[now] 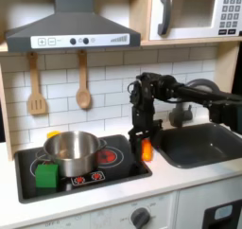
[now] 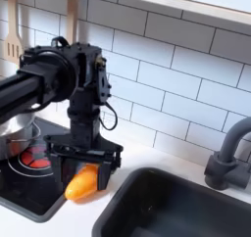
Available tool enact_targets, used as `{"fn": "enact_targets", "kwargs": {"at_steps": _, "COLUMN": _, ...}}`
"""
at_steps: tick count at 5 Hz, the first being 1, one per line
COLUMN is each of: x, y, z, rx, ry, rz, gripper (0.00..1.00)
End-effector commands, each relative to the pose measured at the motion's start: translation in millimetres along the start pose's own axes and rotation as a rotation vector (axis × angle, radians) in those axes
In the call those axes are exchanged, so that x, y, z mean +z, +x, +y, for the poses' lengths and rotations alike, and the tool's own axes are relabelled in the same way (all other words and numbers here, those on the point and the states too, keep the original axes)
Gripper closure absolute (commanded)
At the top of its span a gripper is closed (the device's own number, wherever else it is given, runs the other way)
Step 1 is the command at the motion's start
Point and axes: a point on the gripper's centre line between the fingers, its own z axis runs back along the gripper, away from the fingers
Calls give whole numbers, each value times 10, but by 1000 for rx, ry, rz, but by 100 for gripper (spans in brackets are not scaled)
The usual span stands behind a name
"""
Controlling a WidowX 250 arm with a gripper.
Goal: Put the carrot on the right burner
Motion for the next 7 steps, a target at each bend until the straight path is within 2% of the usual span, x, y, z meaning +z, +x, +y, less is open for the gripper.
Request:
{"fn": "enact_targets", "kwargs": {"at_steps": 1, "x": -65, "y": -6, "z": 26, "rx": -1, "ry": 17, "rz": 9, "gripper": 0}}
{"fn": "enact_targets", "kwargs": {"at_steps": 2, "x": -56, "y": 5, "z": 49, "rx": 10, "ry": 27, "rz": -7, "gripper": 21}}
{"fn": "enact_targets", "kwargs": {"at_steps": 3, "x": -52, "y": 5, "z": 67, "rx": 17, "ry": 29, "rz": -11, "gripper": 100}}
{"fn": "enact_targets", "kwargs": {"at_steps": 5, "x": -10, "y": 2, "z": 59, "rx": 17, "ry": 26, "rz": -22, "gripper": 100}}
{"fn": "enact_targets", "kwargs": {"at_steps": 6, "x": 41, "y": -23, "z": 74, "rx": 23, "ry": 0, "rz": 3, "gripper": 100}}
{"fn": "enact_targets", "kwargs": {"at_steps": 7, "x": 63, "y": -107, "z": 122, "rx": 14, "ry": -3, "rz": 43, "gripper": 100}}
